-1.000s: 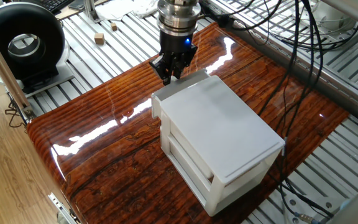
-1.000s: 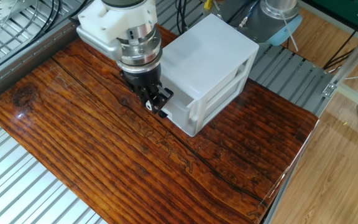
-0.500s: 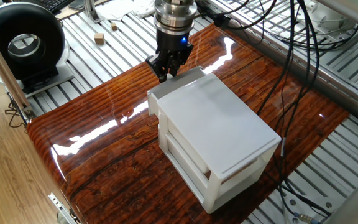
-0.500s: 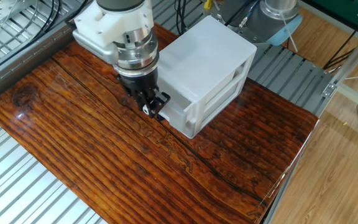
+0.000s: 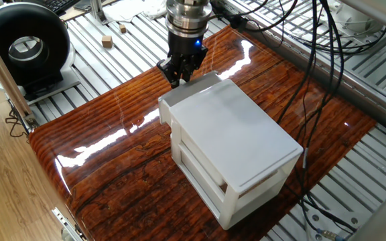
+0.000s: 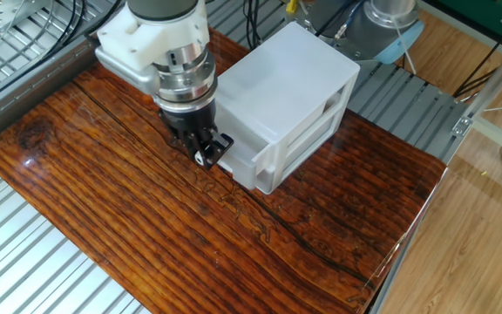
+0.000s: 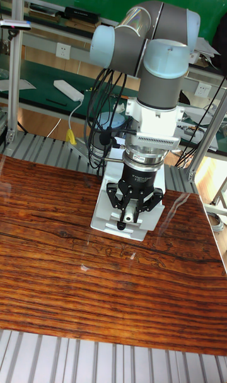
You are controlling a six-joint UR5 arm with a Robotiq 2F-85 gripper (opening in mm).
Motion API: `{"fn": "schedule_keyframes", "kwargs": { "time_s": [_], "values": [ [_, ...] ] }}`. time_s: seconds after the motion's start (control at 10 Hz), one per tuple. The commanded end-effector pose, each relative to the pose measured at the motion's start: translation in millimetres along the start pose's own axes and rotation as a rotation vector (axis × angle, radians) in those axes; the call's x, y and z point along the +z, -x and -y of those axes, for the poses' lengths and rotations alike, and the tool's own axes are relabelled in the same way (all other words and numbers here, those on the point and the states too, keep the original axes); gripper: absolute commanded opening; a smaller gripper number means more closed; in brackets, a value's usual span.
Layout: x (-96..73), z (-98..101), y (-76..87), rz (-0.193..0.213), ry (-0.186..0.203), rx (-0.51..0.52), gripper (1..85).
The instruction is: Grasp the handle and open the drawer
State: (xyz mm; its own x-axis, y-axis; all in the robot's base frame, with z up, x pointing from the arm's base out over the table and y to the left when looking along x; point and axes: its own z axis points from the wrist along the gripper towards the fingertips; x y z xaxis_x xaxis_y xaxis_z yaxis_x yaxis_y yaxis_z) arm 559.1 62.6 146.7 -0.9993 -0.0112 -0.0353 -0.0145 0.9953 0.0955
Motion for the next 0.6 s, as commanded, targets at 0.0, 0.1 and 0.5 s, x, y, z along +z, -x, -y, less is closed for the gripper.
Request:
{"fn": "schedule_keyframes", "kwargs": {
  "time_s": [0.0,0.1,0.5],
  "values": [
    [-2.0,-1.3,9.7,-0.002,0.005,-0.002,17.3],
    [-2.5,-0.2,12.2,-0.004,0.002,-0.005,17.3],
    [-3.7,1.8,22.5,-0.009,-0.003,-0.013,17.3]
  ]
}}
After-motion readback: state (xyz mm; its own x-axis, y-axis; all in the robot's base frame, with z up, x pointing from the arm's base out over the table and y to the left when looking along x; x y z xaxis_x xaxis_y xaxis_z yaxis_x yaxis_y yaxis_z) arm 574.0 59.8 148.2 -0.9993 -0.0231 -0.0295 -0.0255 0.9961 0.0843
